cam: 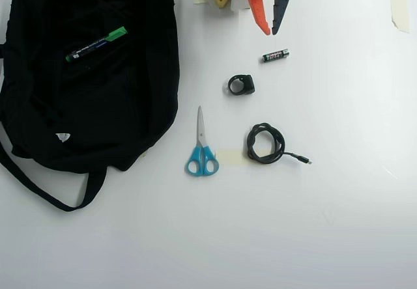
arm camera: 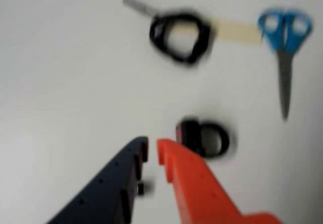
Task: Put the green marker into the black bag
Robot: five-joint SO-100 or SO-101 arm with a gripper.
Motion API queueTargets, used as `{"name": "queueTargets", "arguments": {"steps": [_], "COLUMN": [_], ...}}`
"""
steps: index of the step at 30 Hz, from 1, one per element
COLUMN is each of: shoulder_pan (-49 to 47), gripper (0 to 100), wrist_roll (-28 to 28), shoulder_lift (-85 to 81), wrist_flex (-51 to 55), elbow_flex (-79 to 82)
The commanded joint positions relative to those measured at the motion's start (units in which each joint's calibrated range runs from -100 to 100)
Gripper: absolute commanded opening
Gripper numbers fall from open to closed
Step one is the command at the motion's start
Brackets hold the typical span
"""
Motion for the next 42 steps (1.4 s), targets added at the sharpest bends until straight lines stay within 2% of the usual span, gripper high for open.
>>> {"name": "queueTargets", "arguments": {"steps": [1,18,34,42], "shoulder_pan": [-0.29,-0.29,0.83,5.32], "gripper": [2,2,2,2], "wrist_roll": [-0.28,0.19,0.3,0.3], "shoulder_lift": [-3.91,-30.72,-30.88,-30.97], "wrist_flex": [4.39,4.48,3.53,-0.09], "elbow_flex": [3.09,30.04,44.24,49.99]}}
